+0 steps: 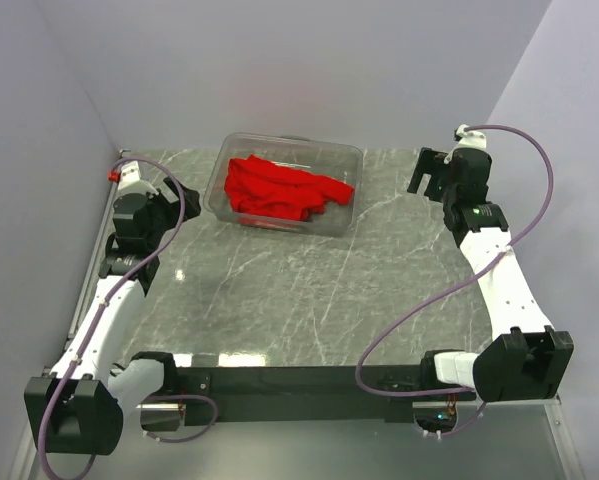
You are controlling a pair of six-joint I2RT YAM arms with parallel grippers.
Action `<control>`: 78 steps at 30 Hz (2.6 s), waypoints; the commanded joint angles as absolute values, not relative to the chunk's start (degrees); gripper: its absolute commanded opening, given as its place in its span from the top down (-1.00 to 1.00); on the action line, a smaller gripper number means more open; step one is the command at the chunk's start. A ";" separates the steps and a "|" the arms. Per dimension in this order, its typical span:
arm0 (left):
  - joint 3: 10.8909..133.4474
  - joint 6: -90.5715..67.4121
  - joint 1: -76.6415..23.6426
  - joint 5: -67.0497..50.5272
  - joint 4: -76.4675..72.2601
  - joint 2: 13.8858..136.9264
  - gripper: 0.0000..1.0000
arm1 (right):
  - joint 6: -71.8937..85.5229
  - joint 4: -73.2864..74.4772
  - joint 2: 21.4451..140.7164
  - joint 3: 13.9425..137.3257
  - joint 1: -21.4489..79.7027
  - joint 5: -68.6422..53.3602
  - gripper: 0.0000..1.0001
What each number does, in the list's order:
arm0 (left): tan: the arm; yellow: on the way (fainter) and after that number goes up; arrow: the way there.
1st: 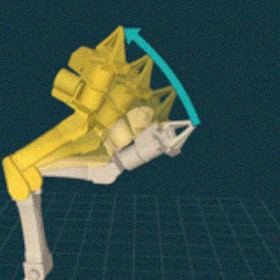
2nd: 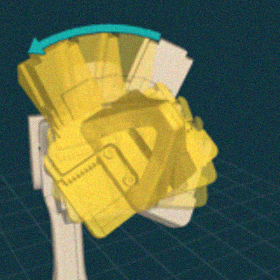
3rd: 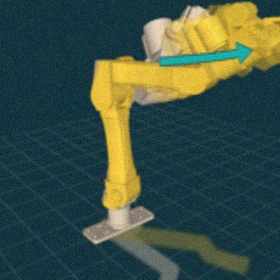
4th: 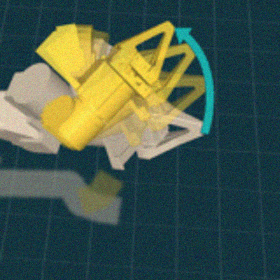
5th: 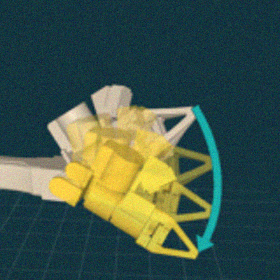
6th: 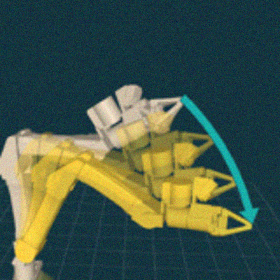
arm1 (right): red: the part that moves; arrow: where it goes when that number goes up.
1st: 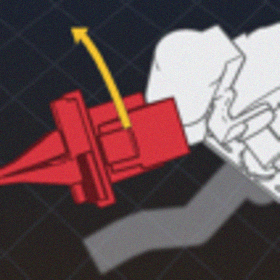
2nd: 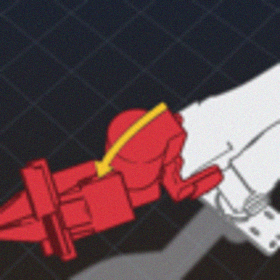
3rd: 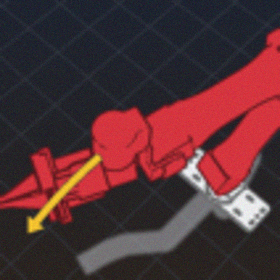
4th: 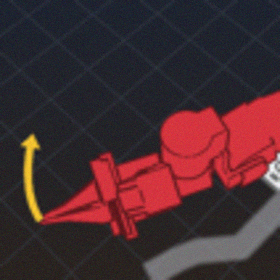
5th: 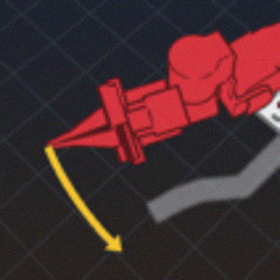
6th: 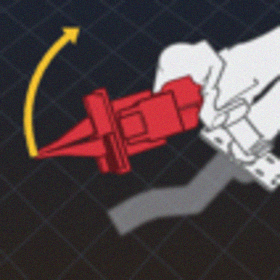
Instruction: Fold and stack the t-shirts
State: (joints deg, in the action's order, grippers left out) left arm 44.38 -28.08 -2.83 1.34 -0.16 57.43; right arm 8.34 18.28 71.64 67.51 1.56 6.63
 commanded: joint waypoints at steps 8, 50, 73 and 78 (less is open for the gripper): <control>47.02 -27.16 -2.90 0.44 -3.43 57.57 -0.99 | -2.25 15.48 68.92 69.88 2.90 -7.27 -1.00; 41.75 -33.48 -2.90 1.65 5.89 46.23 -0.99 | -9.49 38.93 132.89 127.53 27.07 -18.63 -0.63; 41.84 -33.40 -2.90 1.49 5.45 46.85 -0.99 | -11.33 41.57 136.85 130.25 31.03 -21.18 0.81; 41.40 -33.57 -2.90 1.67 5.71 45.53 -0.99 | -13.27 42.89 132.38 136.73 30.15 -21.61 1.00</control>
